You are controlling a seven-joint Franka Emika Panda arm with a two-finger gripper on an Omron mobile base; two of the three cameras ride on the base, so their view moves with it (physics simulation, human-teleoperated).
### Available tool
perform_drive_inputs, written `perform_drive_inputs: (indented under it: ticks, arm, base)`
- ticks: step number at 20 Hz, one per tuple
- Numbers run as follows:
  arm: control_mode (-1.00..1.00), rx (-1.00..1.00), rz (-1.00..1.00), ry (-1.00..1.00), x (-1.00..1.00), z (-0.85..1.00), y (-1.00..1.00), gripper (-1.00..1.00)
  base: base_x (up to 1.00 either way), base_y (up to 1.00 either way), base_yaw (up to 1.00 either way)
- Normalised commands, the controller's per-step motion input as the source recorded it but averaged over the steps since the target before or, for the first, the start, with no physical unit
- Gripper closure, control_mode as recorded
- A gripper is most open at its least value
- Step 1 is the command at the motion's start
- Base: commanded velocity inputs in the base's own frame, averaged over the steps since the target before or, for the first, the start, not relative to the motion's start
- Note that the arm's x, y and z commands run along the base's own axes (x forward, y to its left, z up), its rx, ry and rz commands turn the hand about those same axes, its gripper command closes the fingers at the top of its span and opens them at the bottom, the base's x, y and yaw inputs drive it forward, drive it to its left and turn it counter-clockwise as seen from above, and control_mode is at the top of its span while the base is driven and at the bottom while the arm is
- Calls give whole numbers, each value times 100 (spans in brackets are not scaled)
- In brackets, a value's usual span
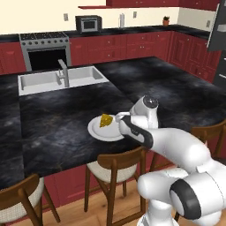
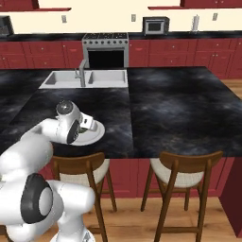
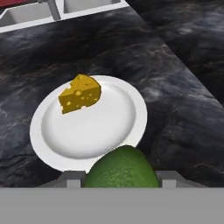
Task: Take the cheese, chicken drumstick, and avocado from the fridge and place them on the plate on the dining counter to create an appetizer plate.
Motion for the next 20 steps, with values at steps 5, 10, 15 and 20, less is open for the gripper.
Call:
perform_drive_inputs:
  ticks: [5, 10, 15, 20]
  arm:
    - [-100, 0, 0, 1, 37, -18, 15, 100]
    - [-100, 0, -1, 2, 18, -17, 5, 100]
    - [-100, 0, -2, 2, 26, -25, 4, 100]
    - [-100, 0, -1, 2, 38, -21, 16, 100]
  base:
    - [0, 0, 0]
    - [0, 0, 0]
    - [0, 0, 0]
    - [0, 0, 0]
